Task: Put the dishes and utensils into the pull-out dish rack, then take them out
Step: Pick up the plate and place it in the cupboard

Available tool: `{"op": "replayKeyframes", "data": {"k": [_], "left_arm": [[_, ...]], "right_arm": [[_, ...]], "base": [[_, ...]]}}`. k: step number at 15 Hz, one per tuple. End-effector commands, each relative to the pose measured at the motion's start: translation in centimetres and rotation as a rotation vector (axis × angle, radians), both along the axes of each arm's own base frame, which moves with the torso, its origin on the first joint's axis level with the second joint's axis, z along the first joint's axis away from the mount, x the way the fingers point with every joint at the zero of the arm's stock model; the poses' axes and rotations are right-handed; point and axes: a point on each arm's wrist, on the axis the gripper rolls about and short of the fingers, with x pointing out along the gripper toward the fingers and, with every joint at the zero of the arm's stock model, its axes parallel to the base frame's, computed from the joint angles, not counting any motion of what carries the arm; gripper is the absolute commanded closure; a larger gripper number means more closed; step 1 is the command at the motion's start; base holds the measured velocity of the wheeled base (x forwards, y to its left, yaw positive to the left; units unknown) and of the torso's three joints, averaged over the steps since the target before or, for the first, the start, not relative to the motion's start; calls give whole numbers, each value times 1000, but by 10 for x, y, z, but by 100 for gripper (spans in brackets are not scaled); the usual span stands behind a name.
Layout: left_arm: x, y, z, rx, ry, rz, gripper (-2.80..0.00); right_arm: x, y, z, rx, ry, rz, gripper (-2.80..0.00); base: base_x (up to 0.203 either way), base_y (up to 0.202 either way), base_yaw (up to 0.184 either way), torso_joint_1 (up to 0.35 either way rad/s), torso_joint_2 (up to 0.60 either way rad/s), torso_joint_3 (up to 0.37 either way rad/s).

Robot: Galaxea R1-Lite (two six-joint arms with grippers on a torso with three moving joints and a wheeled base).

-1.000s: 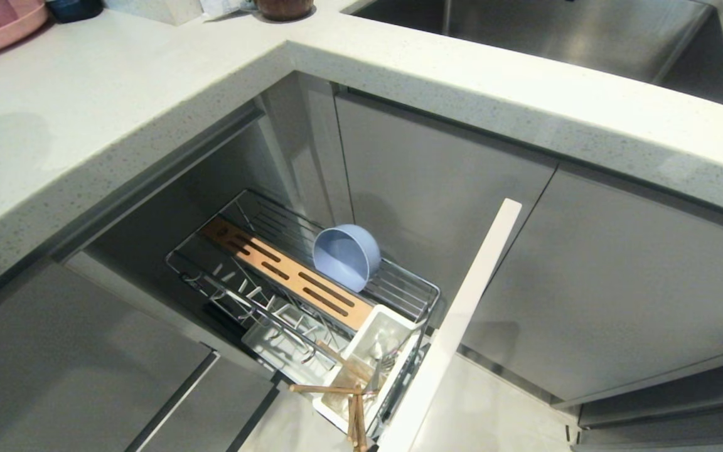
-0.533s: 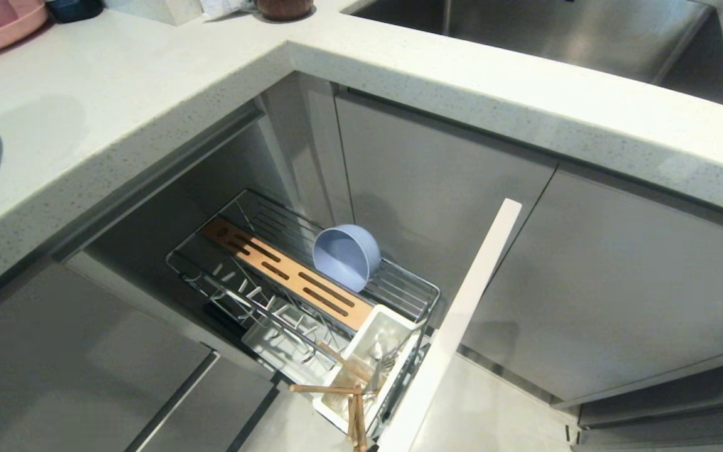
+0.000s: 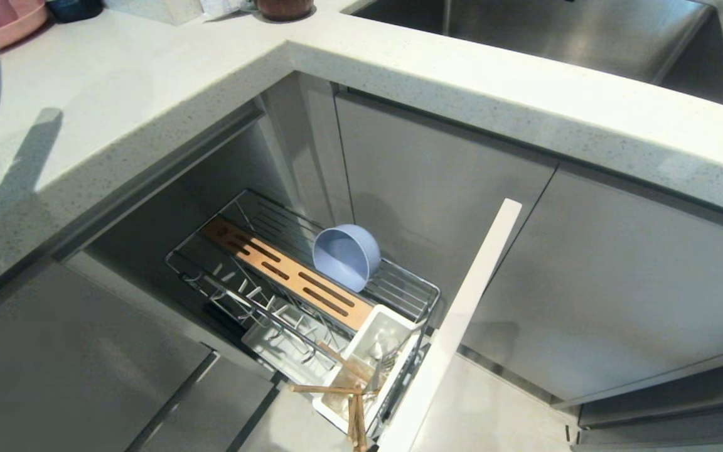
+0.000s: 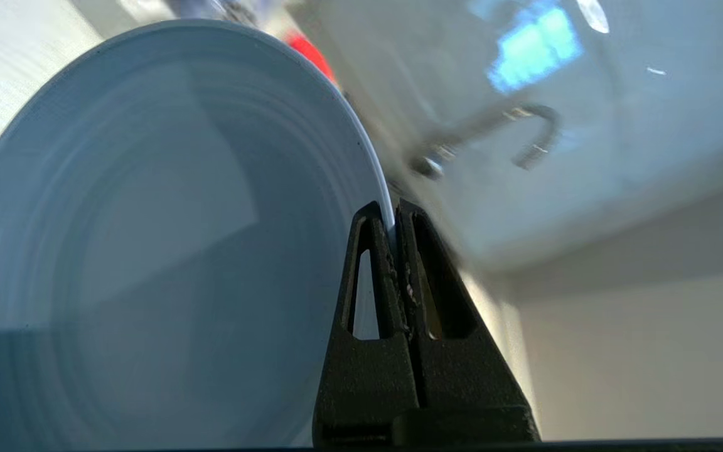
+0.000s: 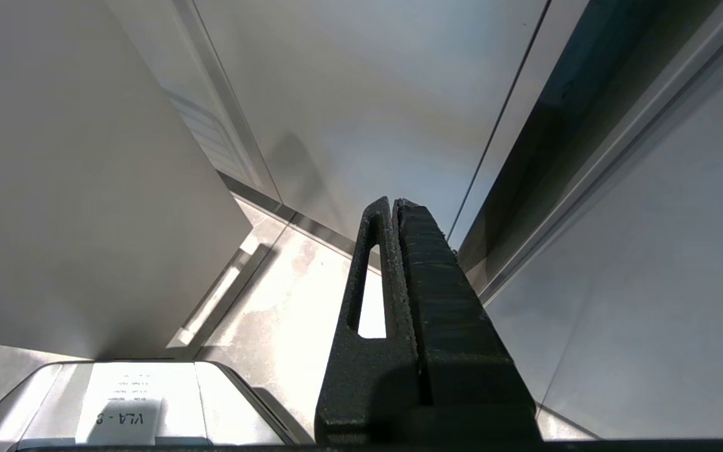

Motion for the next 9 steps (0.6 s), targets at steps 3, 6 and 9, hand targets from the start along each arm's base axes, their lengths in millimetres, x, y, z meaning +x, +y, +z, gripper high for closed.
{"op": "replayKeyframes", "data": {"k": [3,6,9], "left_arm": [[1,-10,-5,-37,51,-232,0],[2,-18,-16,-15,95,-346,0],[8,-33,-30,22,157,-421,0]], "right_arm": [[0,0,0,0,-1,0,0],[0,0,0,0,-1,0,0],[0,0,0,1,-1,0,0]], "base": [[0,0,0,0,0,0],[0,0,0,0,0,0],[0,0,0,0,0,0]]}}
